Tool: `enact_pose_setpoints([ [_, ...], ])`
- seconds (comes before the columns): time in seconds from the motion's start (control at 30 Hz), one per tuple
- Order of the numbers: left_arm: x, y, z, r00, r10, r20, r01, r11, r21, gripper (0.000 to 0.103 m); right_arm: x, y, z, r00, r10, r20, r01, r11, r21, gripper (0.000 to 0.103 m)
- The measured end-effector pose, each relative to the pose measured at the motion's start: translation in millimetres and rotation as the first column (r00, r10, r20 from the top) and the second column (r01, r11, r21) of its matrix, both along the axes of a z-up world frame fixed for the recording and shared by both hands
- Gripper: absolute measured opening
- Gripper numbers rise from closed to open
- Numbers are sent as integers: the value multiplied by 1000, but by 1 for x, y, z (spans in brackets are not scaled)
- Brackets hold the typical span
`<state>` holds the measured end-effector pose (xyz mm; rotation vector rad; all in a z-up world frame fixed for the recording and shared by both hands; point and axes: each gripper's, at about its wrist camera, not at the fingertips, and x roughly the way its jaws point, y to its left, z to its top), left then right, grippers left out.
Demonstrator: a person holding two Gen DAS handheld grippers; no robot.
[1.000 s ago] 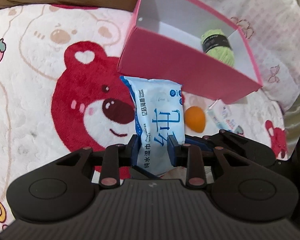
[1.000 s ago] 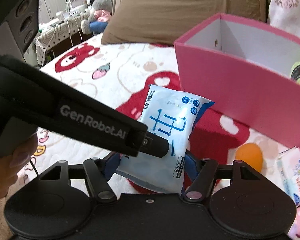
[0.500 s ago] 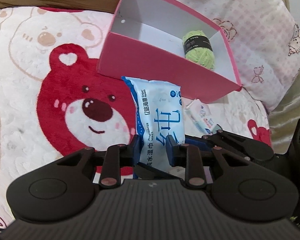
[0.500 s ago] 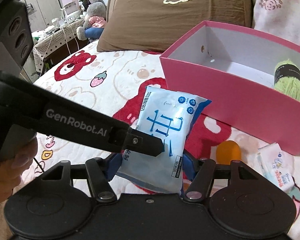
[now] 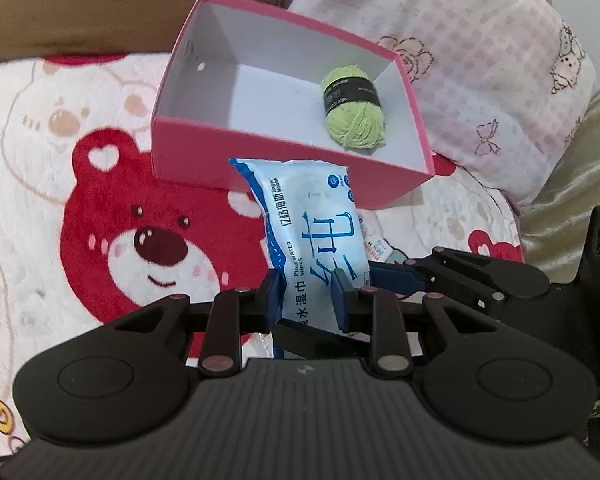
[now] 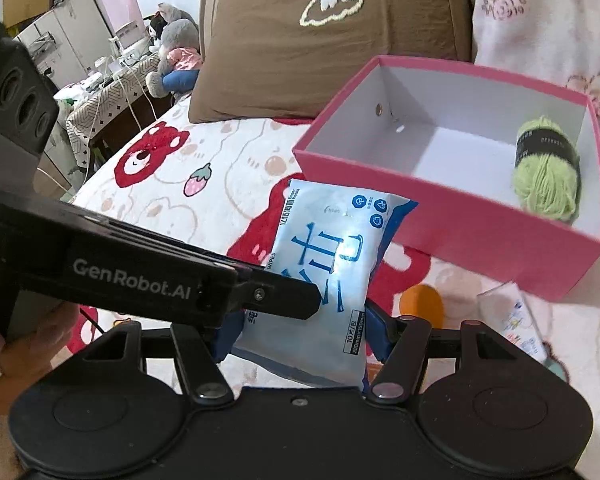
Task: Organize objects
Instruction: 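Lower the wet-wipe pack into the pink box beside the yarn ball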
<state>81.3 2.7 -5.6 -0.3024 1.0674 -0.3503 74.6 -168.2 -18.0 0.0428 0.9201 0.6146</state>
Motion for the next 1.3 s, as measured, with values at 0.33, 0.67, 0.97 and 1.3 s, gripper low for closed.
enact_pose_setpoints([
  [0.33, 27, -11, 38, 1000, -25, 9, 25, 999, 29, 26, 20, -7, 40, 1000, 4, 3, -4, 1000, -20, 67],
  [0.67, 63, -12, 52, 999, -21, 48, 22, 1000, -8, 26, 59, -22, 63, 999, -30, 22, 31, 999, -26, 67],
  [0.97, 91, -11, 51, 999, -10, 44, 10, 1000, -8, 26, 82, -21, 62, 999, -24, 24, 25, 1000, -15, 66],
  [1.3, 111, -21, 40, 998, -28, 49, 27, 999, 34, 26, 108, -44, 47, 998, -54, 13, 52, 993, 109, 66],
])
